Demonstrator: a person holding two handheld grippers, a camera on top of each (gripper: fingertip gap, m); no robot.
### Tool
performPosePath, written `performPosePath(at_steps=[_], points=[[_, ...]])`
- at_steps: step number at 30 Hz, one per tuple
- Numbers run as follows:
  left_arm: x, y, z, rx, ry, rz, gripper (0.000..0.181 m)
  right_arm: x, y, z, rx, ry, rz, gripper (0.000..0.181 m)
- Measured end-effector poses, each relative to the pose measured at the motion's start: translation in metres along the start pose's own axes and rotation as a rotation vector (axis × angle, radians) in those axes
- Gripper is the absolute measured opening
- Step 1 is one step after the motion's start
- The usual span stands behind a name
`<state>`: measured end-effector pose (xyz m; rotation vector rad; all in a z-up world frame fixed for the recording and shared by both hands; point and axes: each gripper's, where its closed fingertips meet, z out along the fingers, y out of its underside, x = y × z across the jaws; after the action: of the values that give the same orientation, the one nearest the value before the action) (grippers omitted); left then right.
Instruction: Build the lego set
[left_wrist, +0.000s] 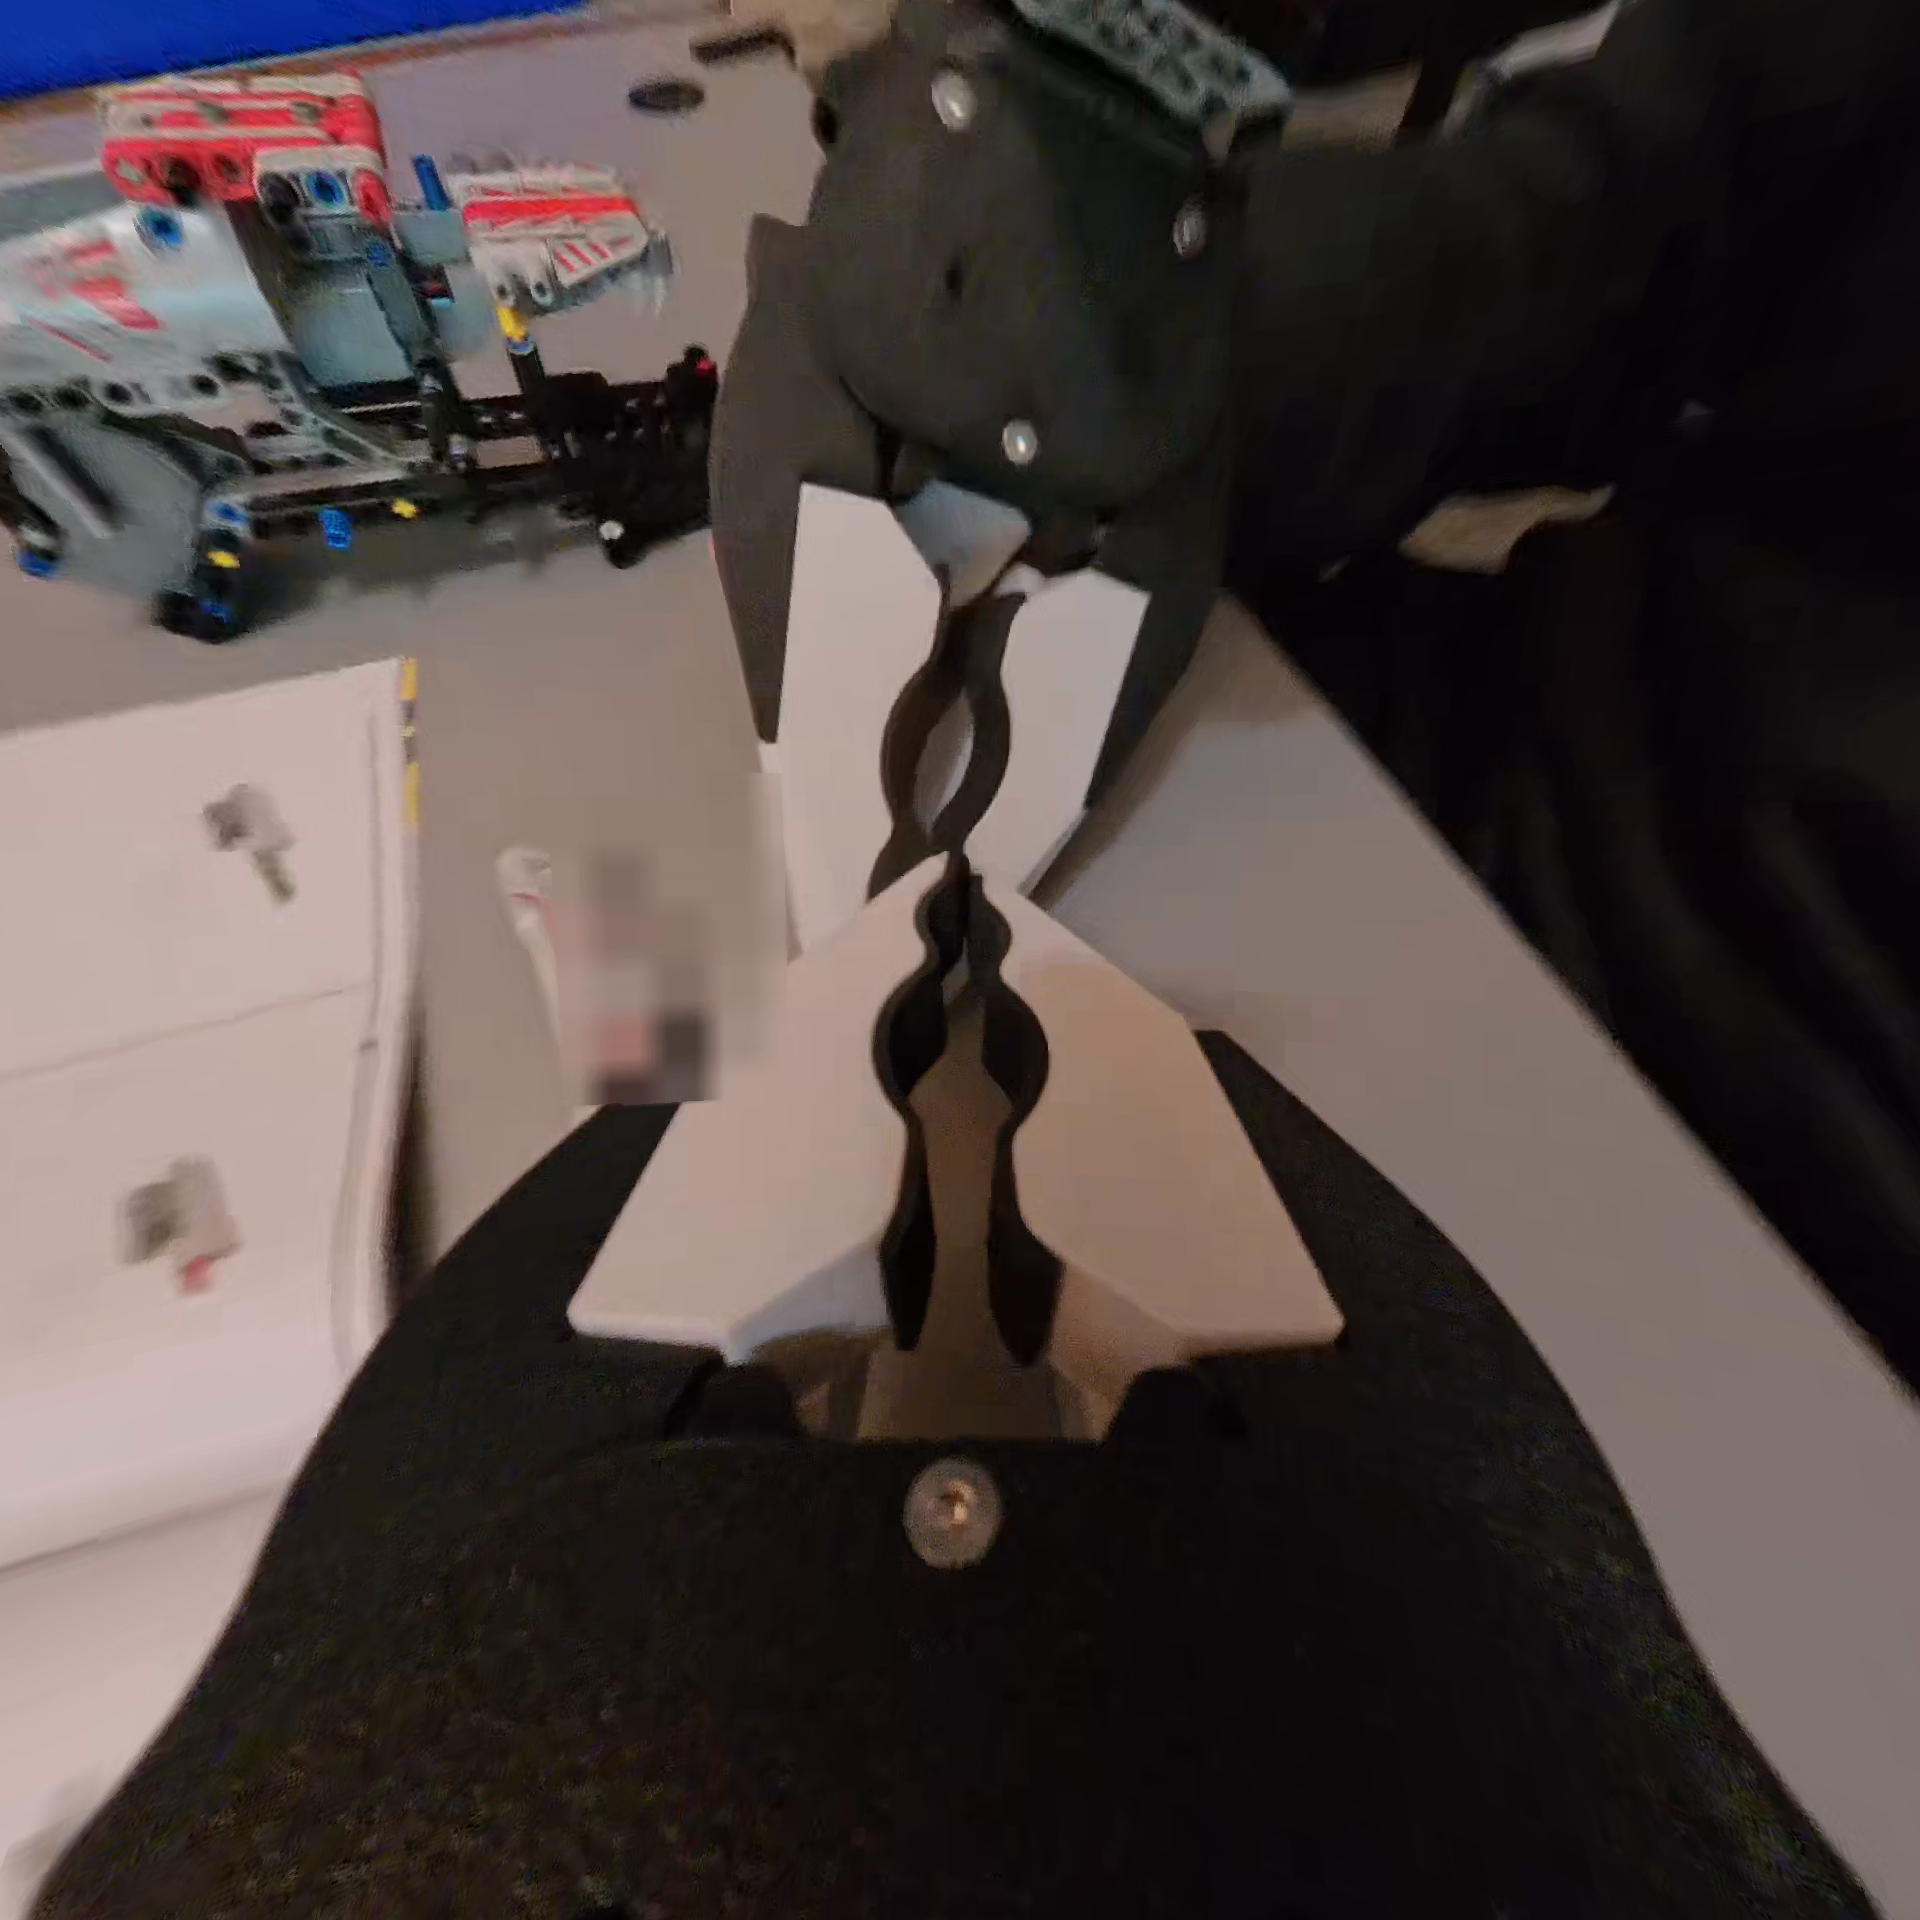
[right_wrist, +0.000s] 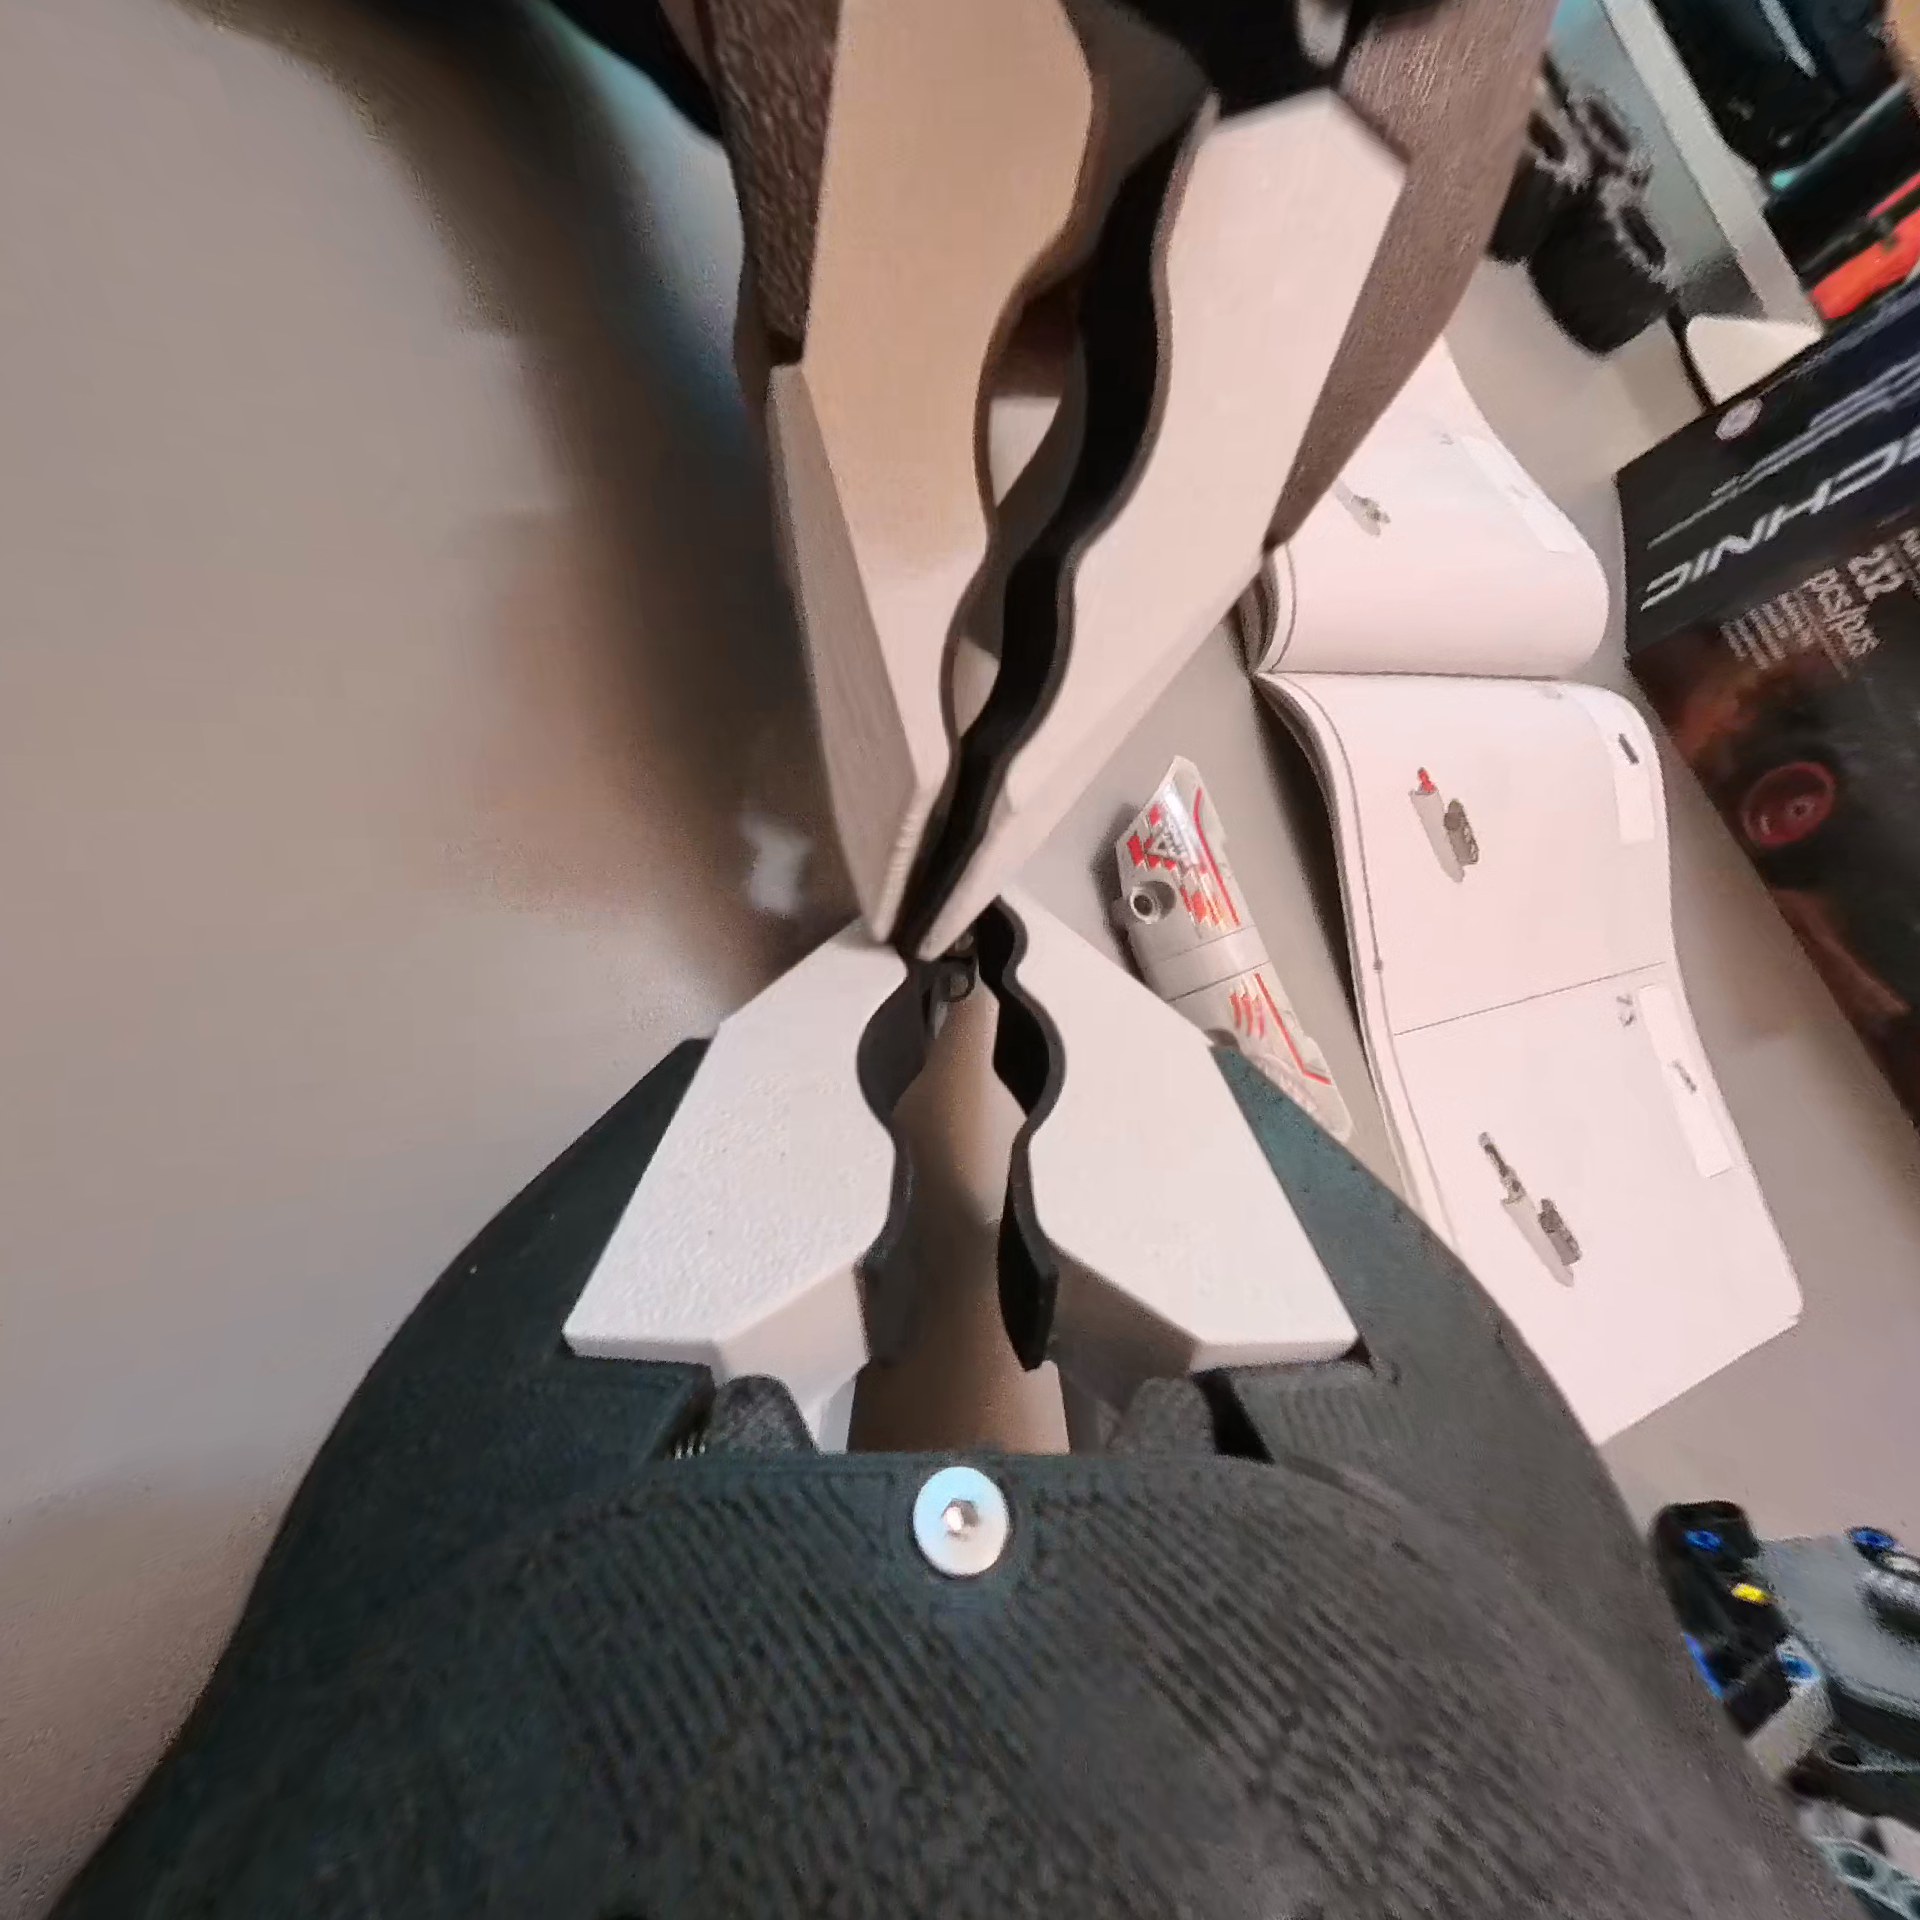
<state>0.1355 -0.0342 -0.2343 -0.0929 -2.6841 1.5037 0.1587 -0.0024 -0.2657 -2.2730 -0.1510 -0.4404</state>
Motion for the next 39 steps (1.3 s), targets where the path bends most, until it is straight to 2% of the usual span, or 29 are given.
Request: performPosePath(at_steps=[1, 2, 4, 5, 8, 13, 15, 21, 34, 39], points=[[-0.009, 0.004, -0.004, -0.054, -0.073, 0.052, 0.000, 0.000, 0.000, -0.001, 0.007, -0.014, 0.038, 0.005], [-0.018, 0.008, -0.010, -0.082, -0.127, 0.090, 0.000, -0.002, 0.001, -0.003, 0.013, -0.036, 0.055, 0.005], [-0.016, -0.001, -0.024, 0.006, -0.086, 0.059, 0.000, -0.002, 0.004, -0.006, 0.014, -0.031, 0.056, 0.005], [-0.020, 0.001, -0.029, 0.005, -0.096, 0.051, 0.000, -0.001, 0.005, -0.007, 0.012, -0.031, 0.060, 0.005], [-0.029, 0.018, -0.037, -0.064, -0.132, 0.134, 0.000, -0.001, 0.005, -0.006, 0.011, -0.040, 0.068, 0.005], [-0.019, 0.031, -0.023, -0.058, -0.058, 0.125, 0.011, -0.002, 0.004, -0.007, 0.015, -0.048, 0.063, 0.006], [-0.020, 0.036, -0.019, -0.104, -0.071, 0.138, 0.011, -0.002, 0.004, -0.007, 0.018, -0.047, 0.054, 0.006], [-0.018, 0.035, -0.017, -0.096, -0.072, 0.173, 0.002, -0.003, 0.004, -0.007, 0.020, -0.052, 0.051, 0.006], [-0.019, 0.040, -0.012, -0.143, -0.097, 0.216, 0.001, -0.003, 0.004, -0.006, 0.019, -0.057, 0.051, 0.006], [-0.020, 0.039, -0.012, -0.190, -0.155, 0.331, 0.001, -0.003, 0.004, -0.006, 0.016, -0.058, 0.060, 0.005]])
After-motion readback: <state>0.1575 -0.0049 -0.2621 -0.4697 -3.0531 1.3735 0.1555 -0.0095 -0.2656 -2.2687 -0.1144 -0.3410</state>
